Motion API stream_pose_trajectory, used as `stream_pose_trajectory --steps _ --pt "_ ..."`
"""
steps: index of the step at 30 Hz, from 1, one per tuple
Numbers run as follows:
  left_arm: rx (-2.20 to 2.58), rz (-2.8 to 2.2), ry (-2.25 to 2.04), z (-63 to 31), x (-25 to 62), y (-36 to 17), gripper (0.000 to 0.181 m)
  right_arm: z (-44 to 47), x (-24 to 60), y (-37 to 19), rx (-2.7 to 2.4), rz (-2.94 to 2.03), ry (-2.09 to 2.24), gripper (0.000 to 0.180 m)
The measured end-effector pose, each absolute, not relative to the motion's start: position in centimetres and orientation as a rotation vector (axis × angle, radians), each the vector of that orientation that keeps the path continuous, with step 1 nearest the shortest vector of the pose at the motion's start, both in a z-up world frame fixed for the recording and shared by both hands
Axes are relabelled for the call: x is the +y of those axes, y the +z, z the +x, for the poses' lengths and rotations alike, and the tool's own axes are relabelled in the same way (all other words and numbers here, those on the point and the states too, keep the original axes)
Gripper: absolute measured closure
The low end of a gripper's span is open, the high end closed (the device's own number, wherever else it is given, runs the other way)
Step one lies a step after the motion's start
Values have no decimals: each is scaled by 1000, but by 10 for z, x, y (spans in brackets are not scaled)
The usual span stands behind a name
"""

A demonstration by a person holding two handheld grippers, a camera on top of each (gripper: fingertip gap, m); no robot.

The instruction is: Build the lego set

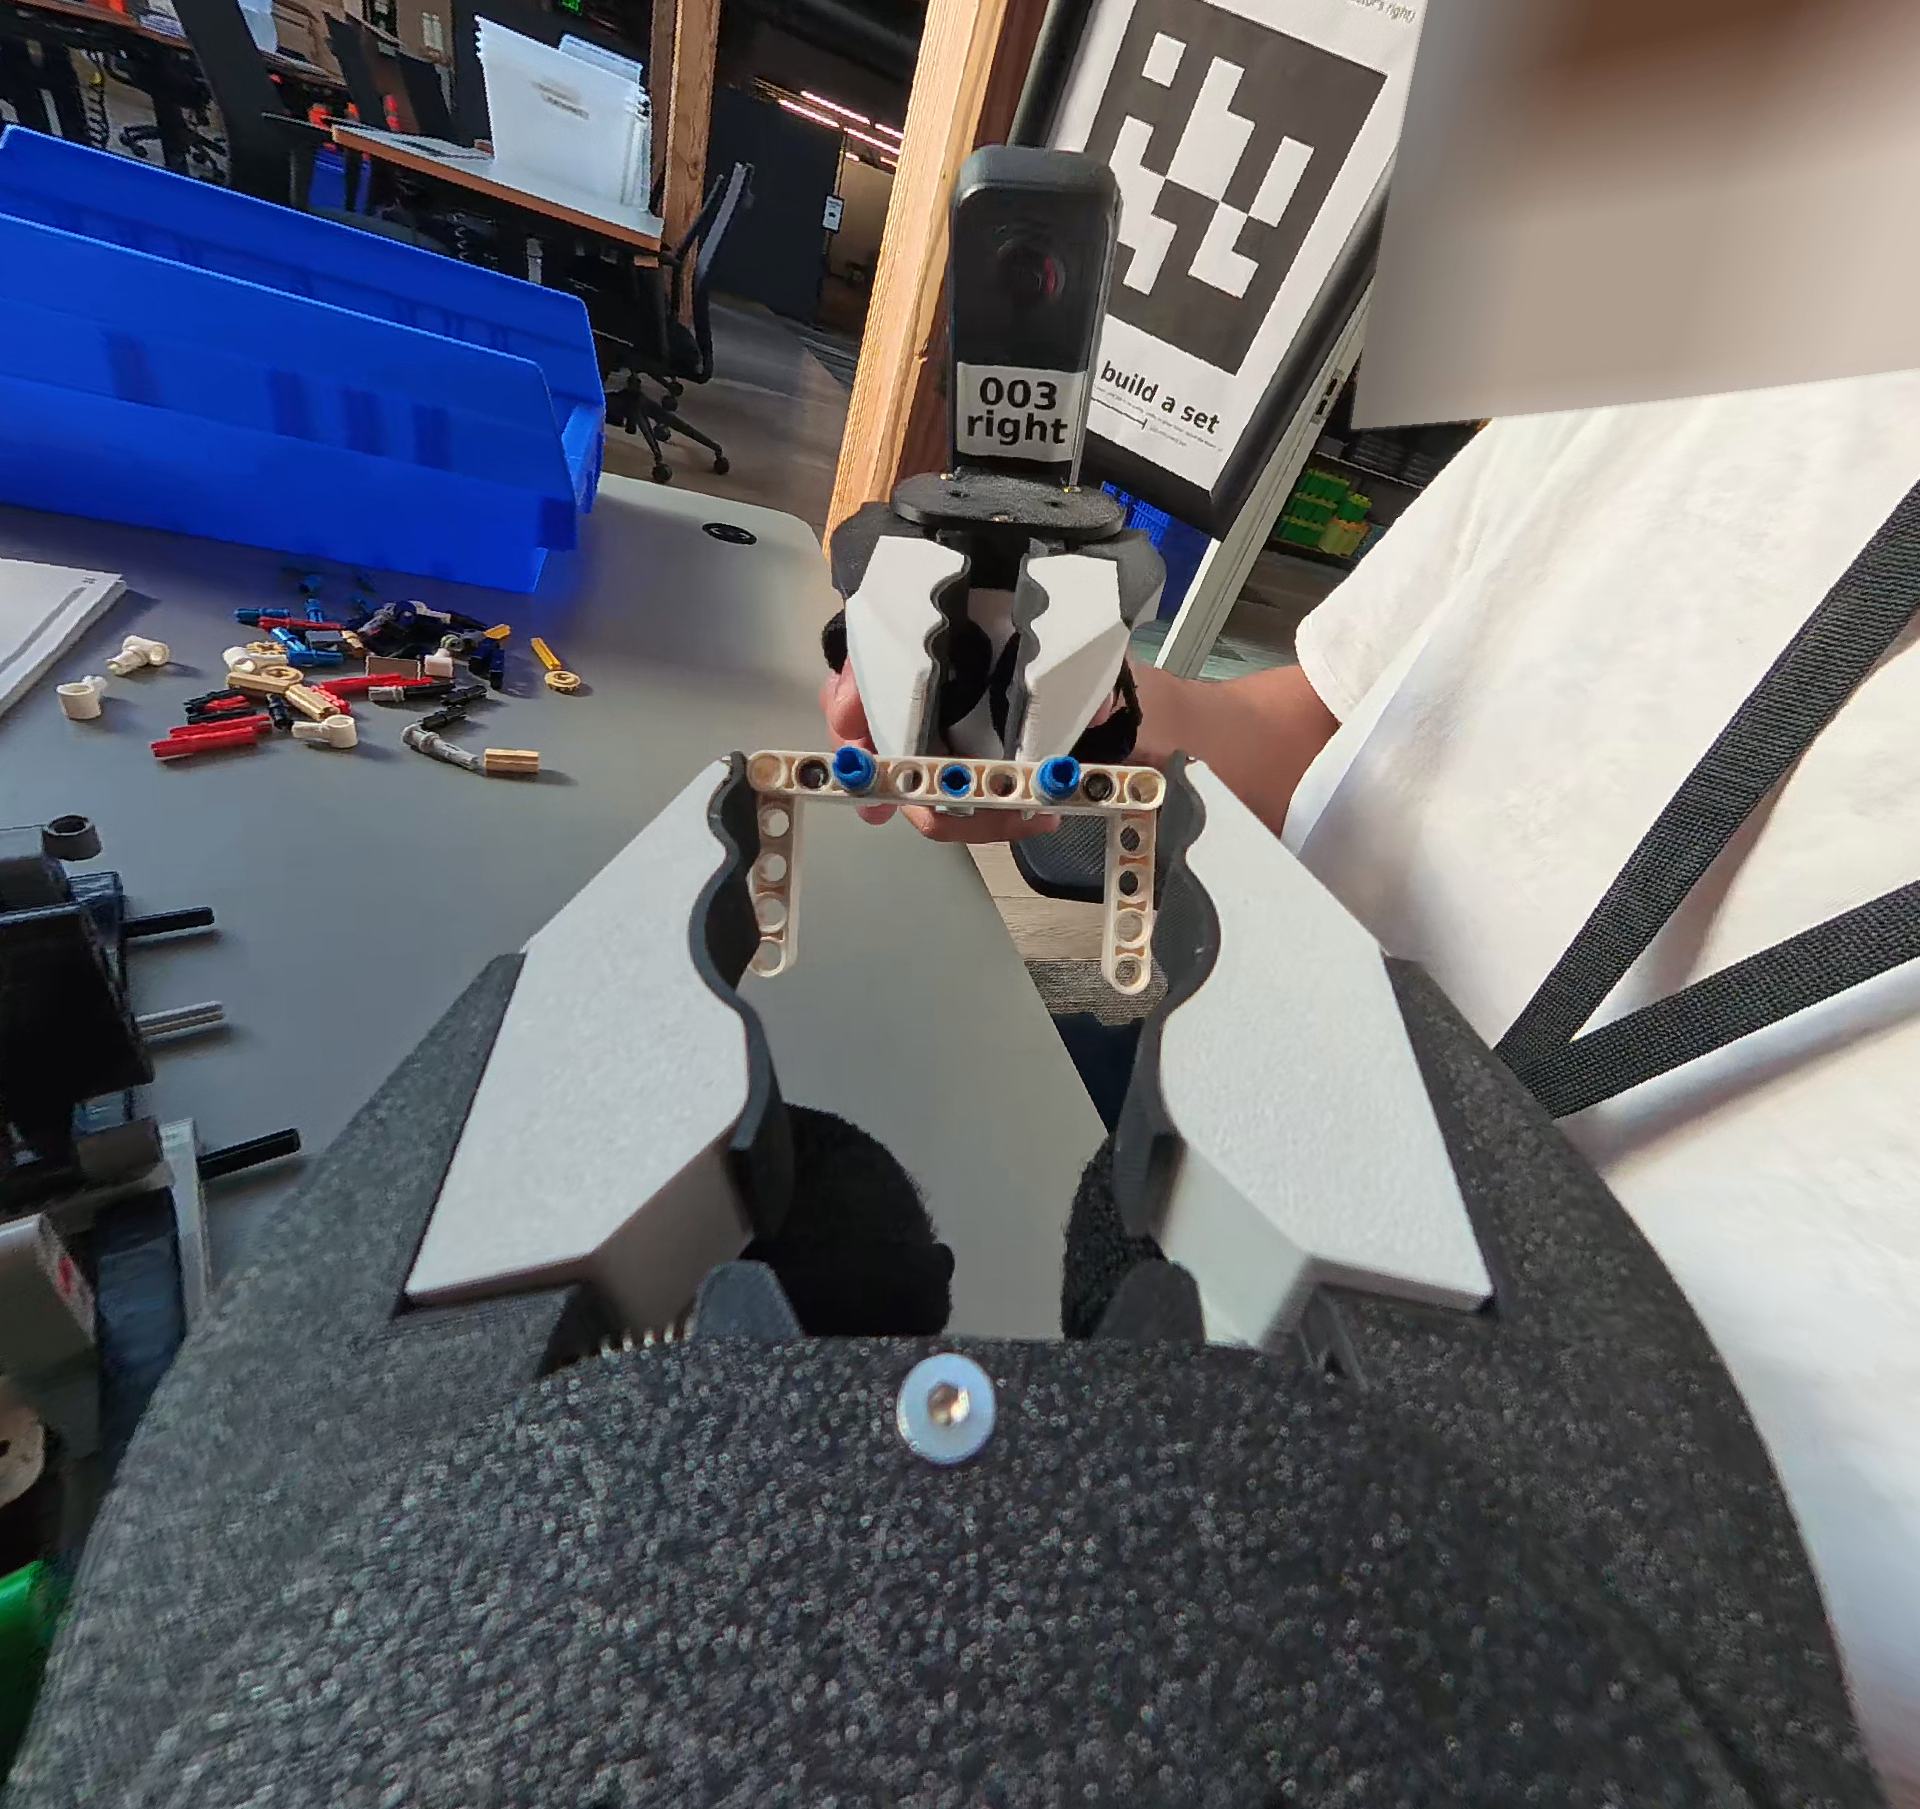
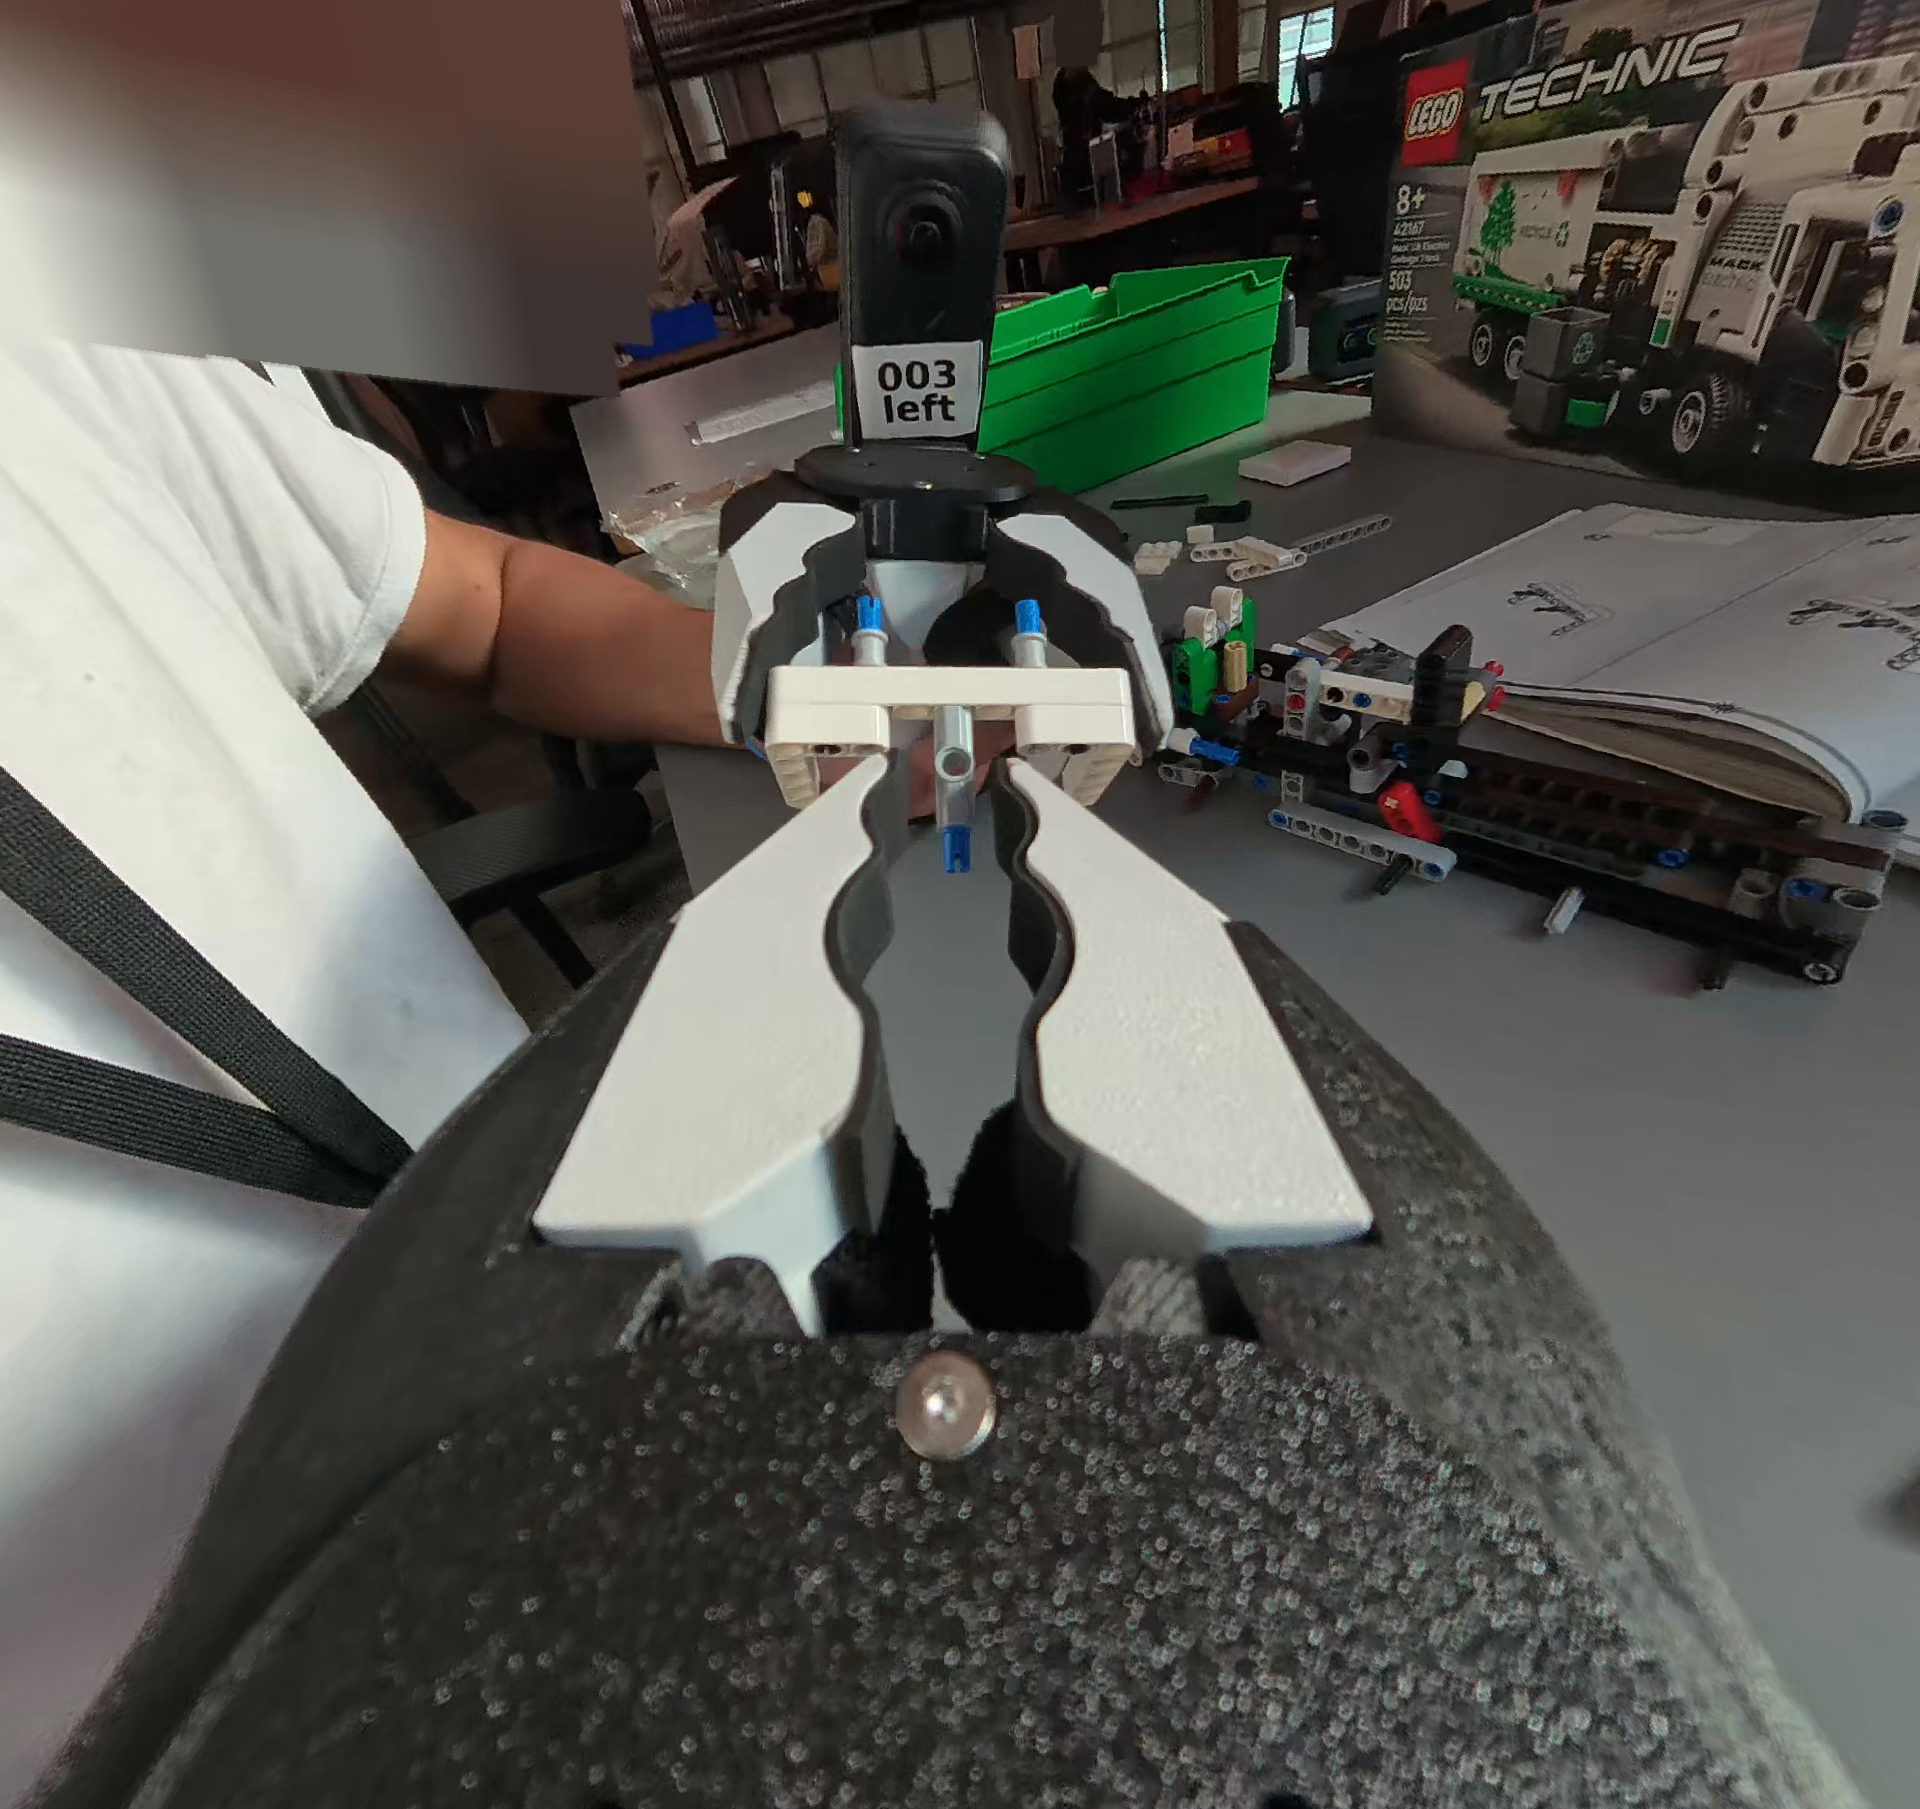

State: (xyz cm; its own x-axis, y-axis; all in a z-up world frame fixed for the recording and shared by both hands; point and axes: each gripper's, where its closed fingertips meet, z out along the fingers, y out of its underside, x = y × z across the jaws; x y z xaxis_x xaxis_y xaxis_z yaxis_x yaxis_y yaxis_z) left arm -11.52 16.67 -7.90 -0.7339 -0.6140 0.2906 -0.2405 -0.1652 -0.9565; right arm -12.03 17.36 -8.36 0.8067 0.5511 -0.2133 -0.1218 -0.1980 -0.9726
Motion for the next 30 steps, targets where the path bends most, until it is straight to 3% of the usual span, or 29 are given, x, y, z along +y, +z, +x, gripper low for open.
stream_pose_trajectory --steps 6,22,30 --pt "1848 -972 -1959 -116 164 -81 105 -123 174 -89 -360 -1706 603 174" --pt "1780 -1108 -1858 -105 177 -77 105 -102 179 -94 -284 -1744 567 167" --pt "1523 -1494 -1190 -85 239 -84 106 -45 168 -93 -53 -1729 500 167"
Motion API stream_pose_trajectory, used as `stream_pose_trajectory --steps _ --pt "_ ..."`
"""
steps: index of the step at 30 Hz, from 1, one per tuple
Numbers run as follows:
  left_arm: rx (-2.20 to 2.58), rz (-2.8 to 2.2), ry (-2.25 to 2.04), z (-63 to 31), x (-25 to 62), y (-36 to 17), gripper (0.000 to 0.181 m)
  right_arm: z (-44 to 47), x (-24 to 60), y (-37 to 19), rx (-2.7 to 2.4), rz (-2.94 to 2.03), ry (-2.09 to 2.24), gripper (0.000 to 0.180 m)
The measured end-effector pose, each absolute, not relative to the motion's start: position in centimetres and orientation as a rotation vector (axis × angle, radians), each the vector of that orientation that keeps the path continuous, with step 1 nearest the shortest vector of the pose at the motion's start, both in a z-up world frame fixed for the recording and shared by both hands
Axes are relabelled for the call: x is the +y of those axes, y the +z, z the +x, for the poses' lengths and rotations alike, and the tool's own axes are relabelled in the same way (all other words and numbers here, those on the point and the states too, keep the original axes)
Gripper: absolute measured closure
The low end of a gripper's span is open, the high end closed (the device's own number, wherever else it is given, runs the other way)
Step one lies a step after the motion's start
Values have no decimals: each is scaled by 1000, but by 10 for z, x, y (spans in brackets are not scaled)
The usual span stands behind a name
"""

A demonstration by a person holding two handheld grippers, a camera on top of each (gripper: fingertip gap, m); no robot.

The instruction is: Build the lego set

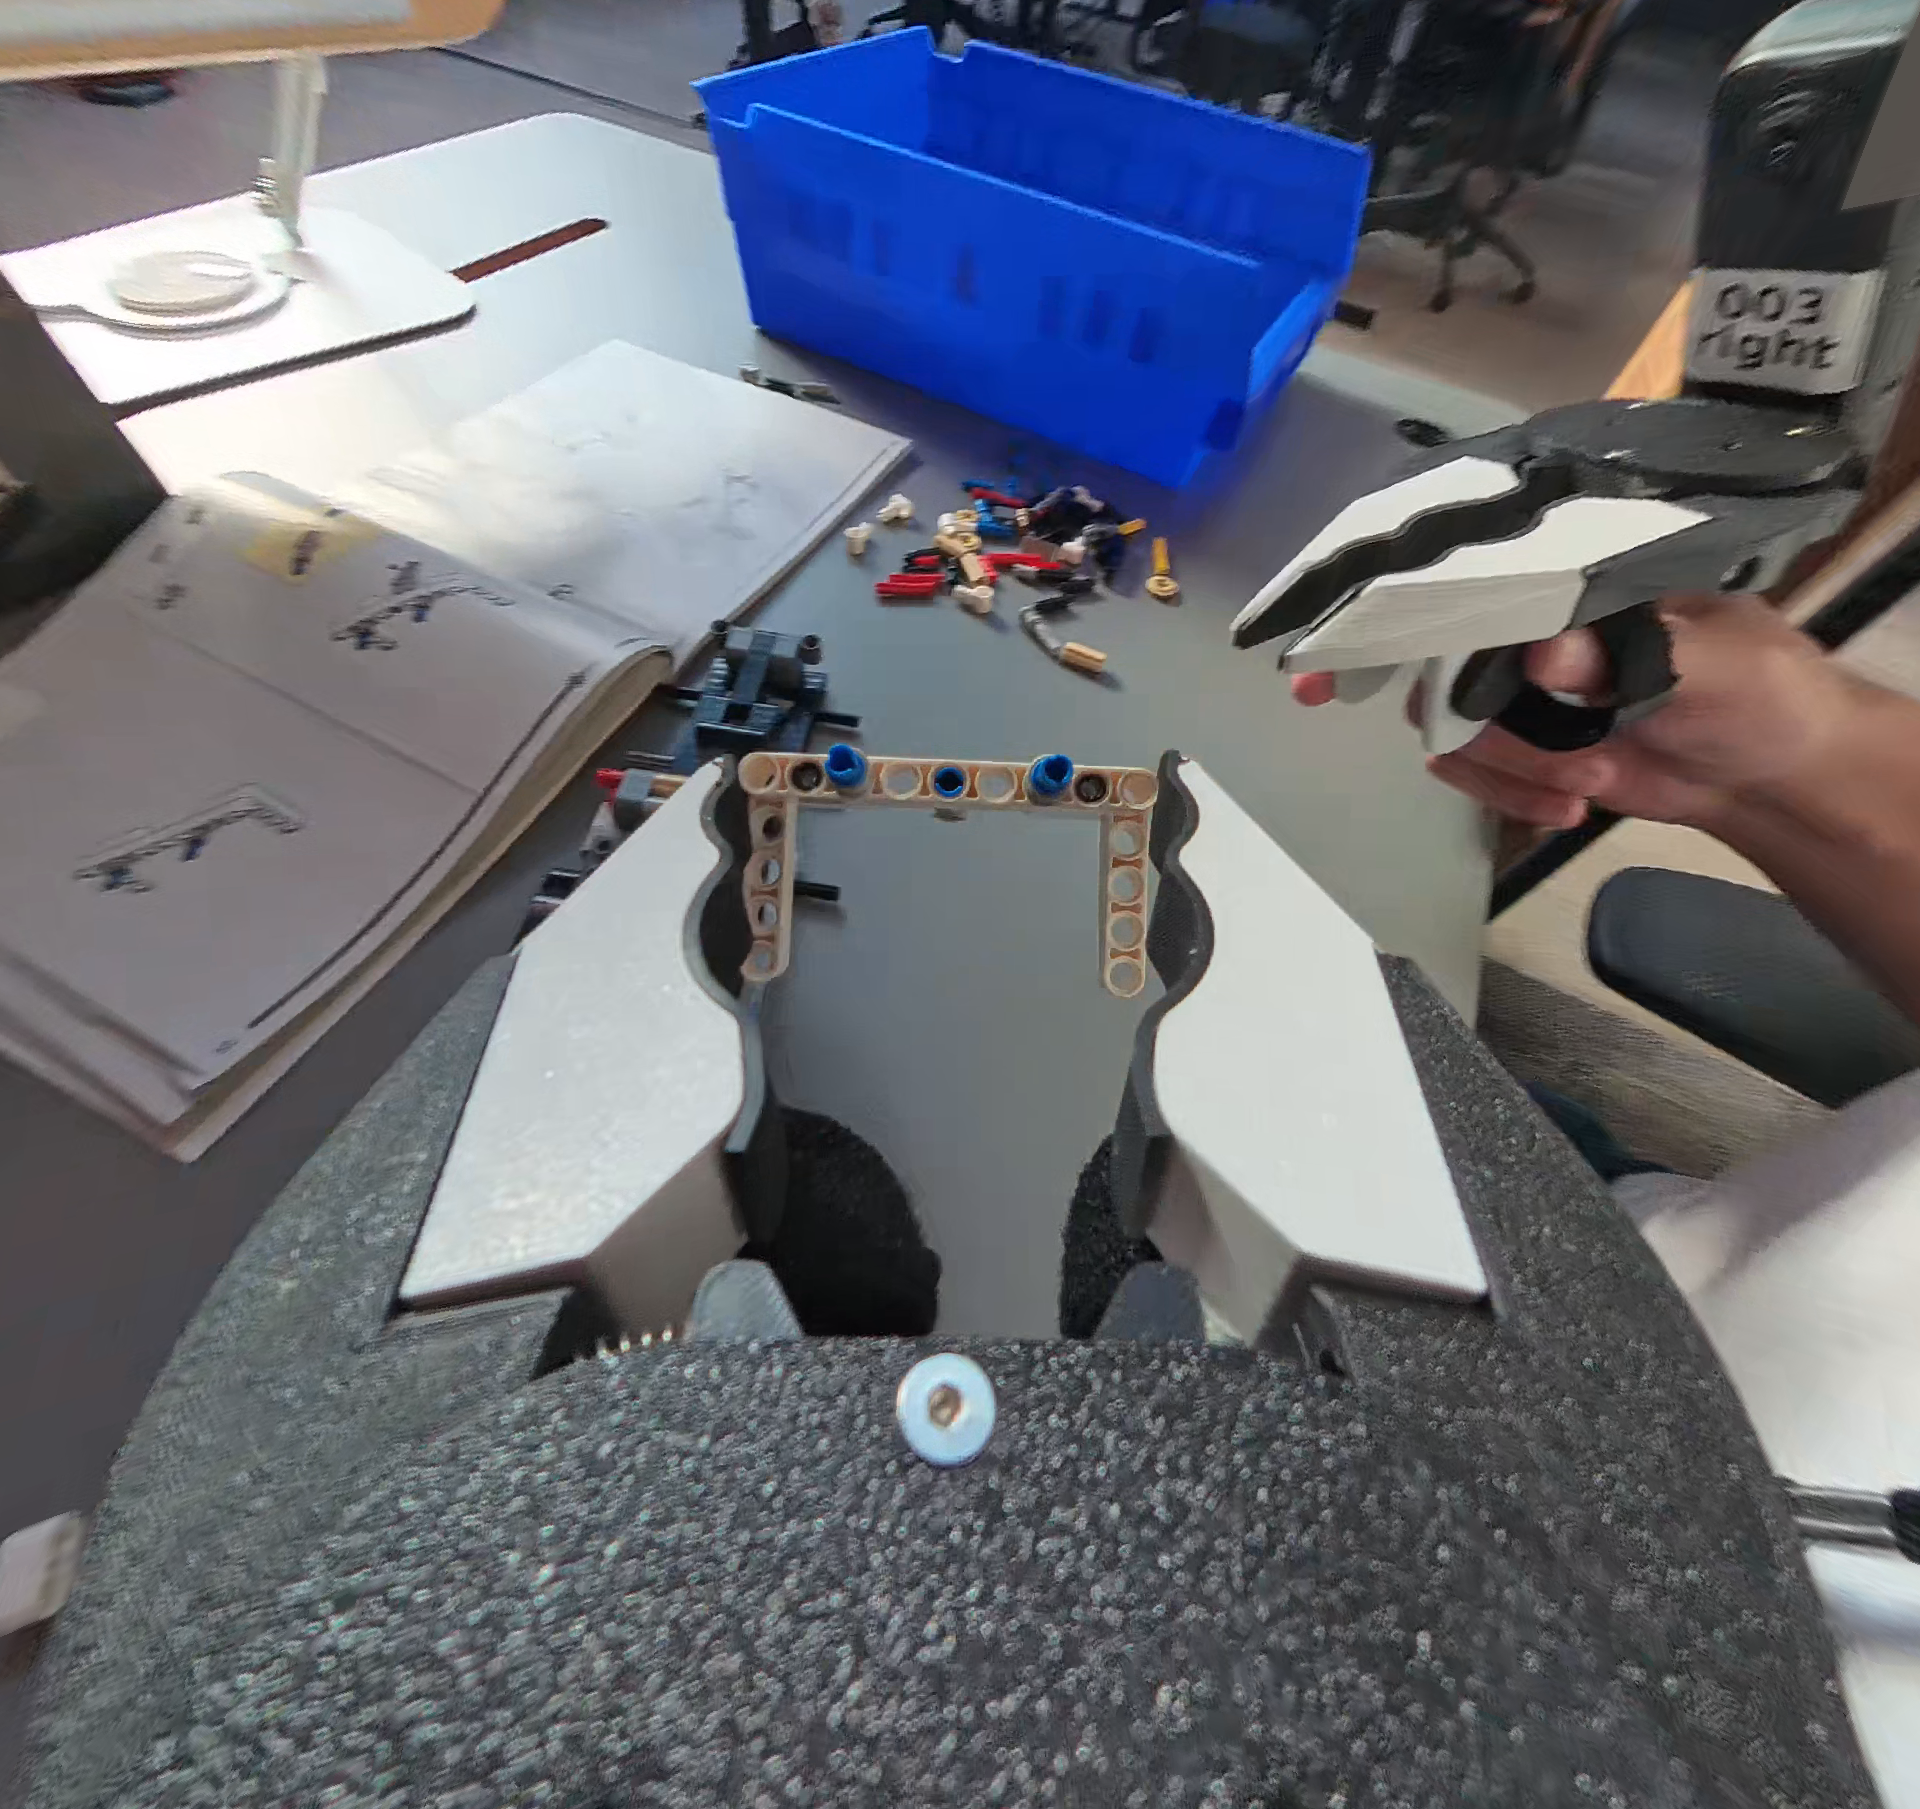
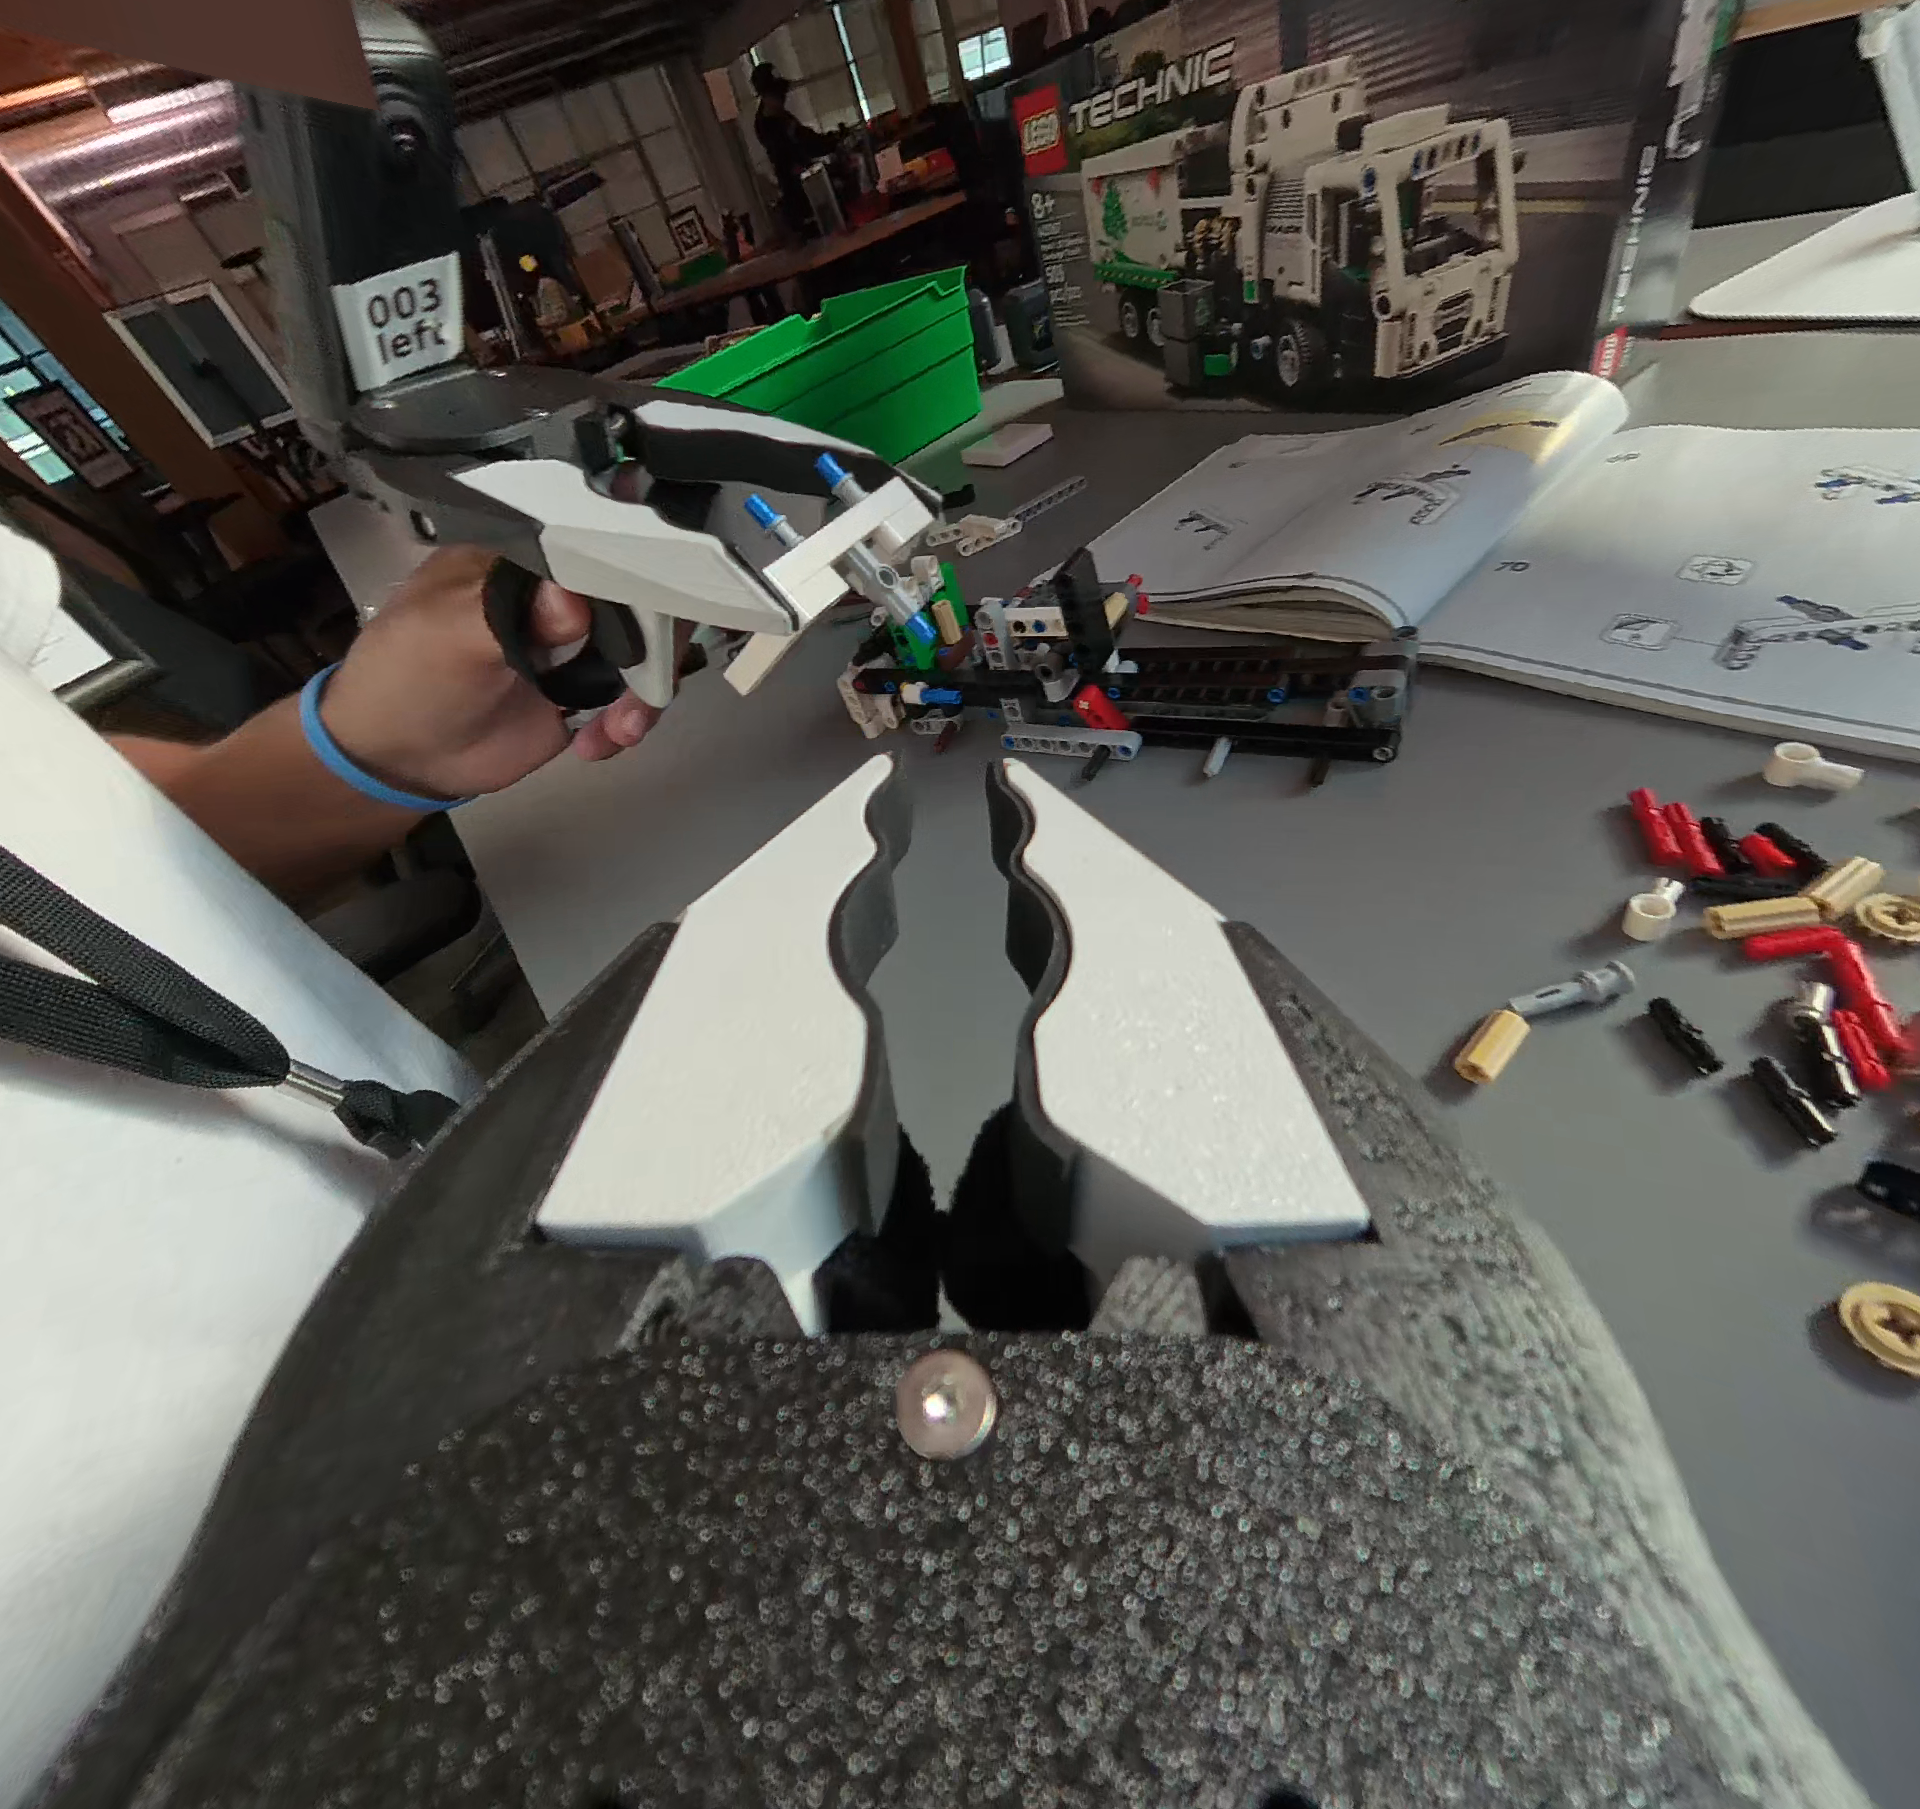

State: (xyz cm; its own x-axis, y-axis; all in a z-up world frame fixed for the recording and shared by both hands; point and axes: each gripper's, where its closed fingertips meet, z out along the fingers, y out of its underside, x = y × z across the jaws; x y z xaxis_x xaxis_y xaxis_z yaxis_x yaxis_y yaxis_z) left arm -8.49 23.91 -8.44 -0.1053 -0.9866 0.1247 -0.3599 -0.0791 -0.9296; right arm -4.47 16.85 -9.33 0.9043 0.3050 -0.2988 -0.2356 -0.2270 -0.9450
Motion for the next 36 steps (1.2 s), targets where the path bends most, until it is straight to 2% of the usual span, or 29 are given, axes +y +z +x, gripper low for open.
stream_pose_trajectory --steps 4,8,16,21,27,36 --pt "1416 -1520 -854 -84 258 -88 106 -21 168 -91 37 -1664 478 168" --pt "1368 -1528 -760 -82 261 -91 105 -14 172 -87 77 -1636 540 169" --pt "1400 -1564 -786 -87 251 -100 106 -15 166 -75 103 -1502 666 170" --pt "1670 -1668 -858 -93 213 -136 105 -4 153 -60 132 -1355 766 169" --pt "1825 -1734 -716 -96 202 -163 105 1 150 -58 144 -1332 797 169" --pt "1681 -1707 -852 -78 202 -166 105 -5 156 -64 123 -1388 773 167"
